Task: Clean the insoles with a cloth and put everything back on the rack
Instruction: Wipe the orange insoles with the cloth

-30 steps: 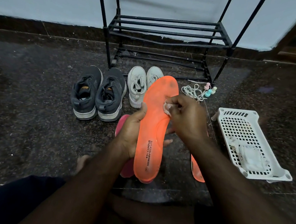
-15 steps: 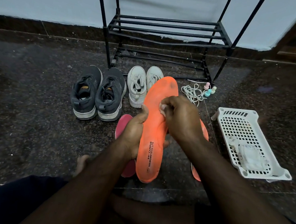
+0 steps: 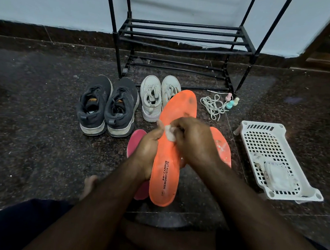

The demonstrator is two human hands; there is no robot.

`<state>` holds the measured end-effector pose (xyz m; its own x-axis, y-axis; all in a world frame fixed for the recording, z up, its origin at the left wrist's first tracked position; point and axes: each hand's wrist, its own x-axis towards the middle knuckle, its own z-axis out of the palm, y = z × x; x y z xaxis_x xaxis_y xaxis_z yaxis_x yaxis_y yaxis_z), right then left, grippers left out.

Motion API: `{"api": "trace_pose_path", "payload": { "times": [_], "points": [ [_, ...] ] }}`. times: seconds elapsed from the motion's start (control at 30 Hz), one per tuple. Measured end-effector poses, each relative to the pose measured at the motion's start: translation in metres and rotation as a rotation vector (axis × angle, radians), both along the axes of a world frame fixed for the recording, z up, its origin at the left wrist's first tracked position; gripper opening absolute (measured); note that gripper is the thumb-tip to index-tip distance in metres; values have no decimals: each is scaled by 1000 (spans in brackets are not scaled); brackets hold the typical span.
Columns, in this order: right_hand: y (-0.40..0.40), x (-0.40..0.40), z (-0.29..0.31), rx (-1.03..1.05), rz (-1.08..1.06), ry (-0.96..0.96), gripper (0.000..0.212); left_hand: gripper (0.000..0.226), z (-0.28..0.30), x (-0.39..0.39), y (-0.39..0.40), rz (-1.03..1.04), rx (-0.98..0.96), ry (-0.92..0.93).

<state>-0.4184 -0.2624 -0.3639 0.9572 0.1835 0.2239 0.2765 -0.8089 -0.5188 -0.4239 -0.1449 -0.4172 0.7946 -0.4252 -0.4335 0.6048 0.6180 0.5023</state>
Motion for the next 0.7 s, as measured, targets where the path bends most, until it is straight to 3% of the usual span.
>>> {"api": "trace_pose_path", "payload": {
  "times": [0.1,0.23,0.4,0.47,0.57,0.7],
  "points": [
    [10,-7,0,-30,103,44,15,74,-1,2,1,36,-56,-5],
    [4,-5,4,-18,20,-12,14,71,4,0,4,59,-66,-19],
    [23,-21,1,-119,173,157,14,81,0,8,15,166,-67,7],
    [18,-19,6,-30,151,158,14,76,2,7,16,205,-67,-2],
    [0,-10,13,50,9,9,12,76,10,3,11,162,-82,-14],
    [-6,-1,7,-60,-16,74,16,77,11,2,8,142,-81,-22]
  ]
}}
